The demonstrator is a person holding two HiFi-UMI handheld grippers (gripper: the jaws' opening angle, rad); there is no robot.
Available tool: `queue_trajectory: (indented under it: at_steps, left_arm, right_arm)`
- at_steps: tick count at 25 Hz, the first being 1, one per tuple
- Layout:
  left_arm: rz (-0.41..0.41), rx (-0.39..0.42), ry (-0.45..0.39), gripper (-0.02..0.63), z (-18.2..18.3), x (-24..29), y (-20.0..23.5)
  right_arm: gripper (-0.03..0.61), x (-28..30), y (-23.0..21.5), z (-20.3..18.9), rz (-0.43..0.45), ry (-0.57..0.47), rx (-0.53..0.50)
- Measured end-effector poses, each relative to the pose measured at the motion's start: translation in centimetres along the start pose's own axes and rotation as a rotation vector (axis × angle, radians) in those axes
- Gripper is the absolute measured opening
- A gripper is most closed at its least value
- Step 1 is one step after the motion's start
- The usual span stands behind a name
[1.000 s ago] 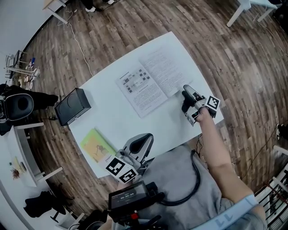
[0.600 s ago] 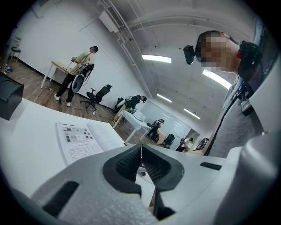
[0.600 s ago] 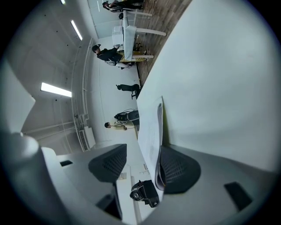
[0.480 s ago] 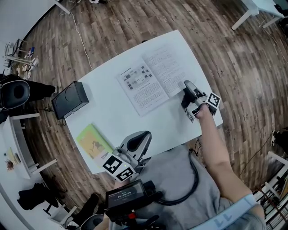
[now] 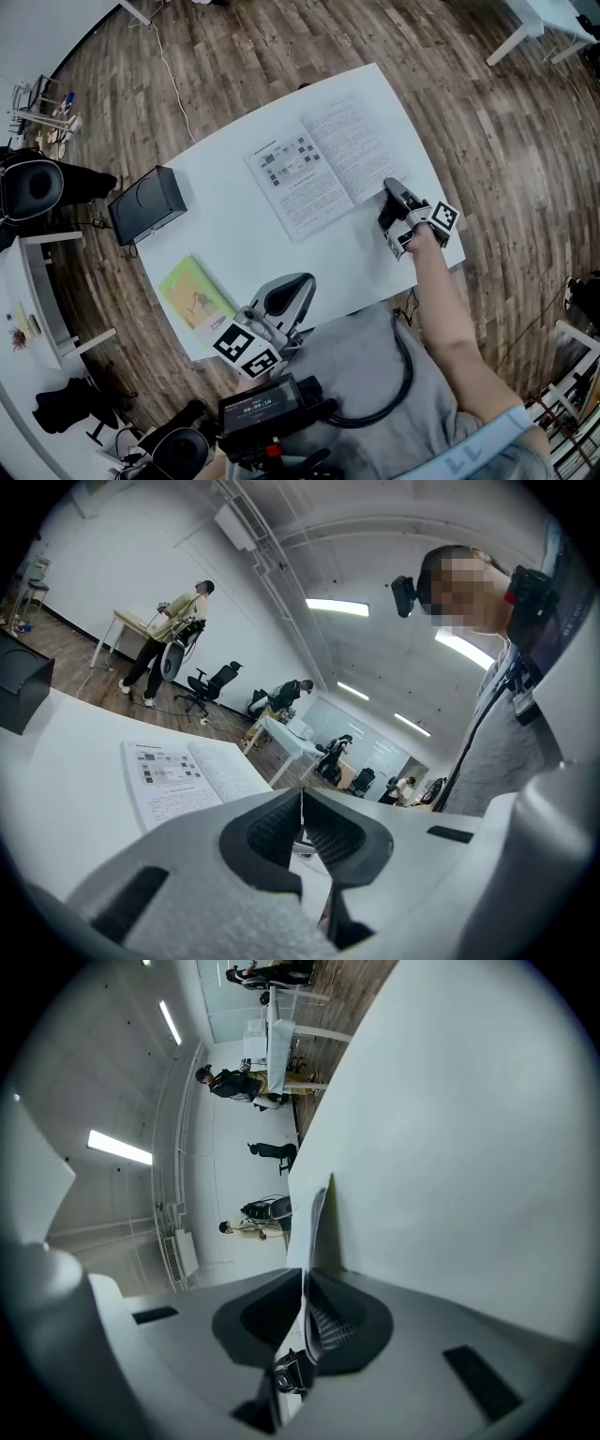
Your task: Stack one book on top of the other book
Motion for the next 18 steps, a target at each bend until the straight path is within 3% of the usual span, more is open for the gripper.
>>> queue_trajectory:
  at_steps: [13,18]
  left_arm:
    - [-0.002,0.006,-0.020,0.020,-0.2,-0.7,-0.2]
    - [-0.001,0.004,-0.033,0.020,0.0,-1.3,-0.1]
  right_arm:
    - [0.034,-0.5,1.8,-0.3,0.028,-0.032,-0.095]
    - [0.034,-0.5,3.2,-0.7,0.031,-0.019,-0.201]
Point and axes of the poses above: the fingertips, and each gripper's own axes: x forward along the fingers, y to its left, z out of its top, the point moved 3 cm from there along -x, backward along the fingers, and after that the axes turned 14 degrees about -x, right-handed, at the moved point
